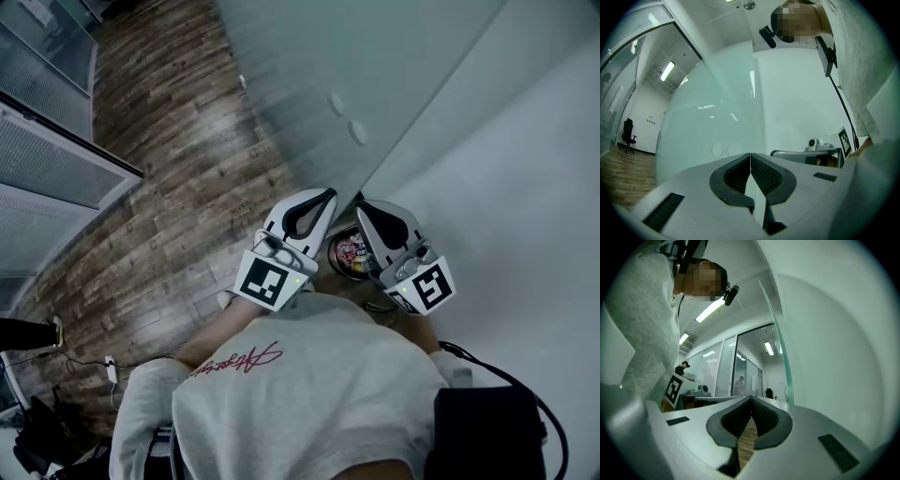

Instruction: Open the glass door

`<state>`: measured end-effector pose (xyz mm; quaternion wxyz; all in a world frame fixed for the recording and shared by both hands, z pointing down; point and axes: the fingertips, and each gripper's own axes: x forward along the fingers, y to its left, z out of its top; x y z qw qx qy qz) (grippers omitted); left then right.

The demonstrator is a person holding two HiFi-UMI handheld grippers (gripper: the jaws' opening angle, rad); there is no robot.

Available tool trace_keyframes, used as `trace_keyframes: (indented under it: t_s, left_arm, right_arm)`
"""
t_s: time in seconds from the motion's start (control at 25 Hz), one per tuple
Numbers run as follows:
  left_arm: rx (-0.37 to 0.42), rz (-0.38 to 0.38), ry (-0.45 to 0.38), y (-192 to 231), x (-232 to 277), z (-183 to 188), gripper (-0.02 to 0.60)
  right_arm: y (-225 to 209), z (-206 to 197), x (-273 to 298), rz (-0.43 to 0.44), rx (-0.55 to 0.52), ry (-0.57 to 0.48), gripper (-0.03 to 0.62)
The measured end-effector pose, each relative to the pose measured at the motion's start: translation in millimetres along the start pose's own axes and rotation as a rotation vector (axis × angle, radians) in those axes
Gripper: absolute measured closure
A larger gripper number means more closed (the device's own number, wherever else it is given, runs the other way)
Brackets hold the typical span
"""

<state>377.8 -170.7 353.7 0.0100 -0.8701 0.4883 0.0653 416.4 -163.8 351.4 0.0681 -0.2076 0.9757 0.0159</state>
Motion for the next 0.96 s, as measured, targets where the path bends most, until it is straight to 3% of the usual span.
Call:
trace_keyframes:
  t_s: [0.96]
  left_arm:
    - [0.008, 0.053, -0.028, 10.4, -10.6, 2.3, 0.565]
  right_arm:
    - [1.1, -5.3, 8.8, 0.007, -0.048, 0.030, 0.577]
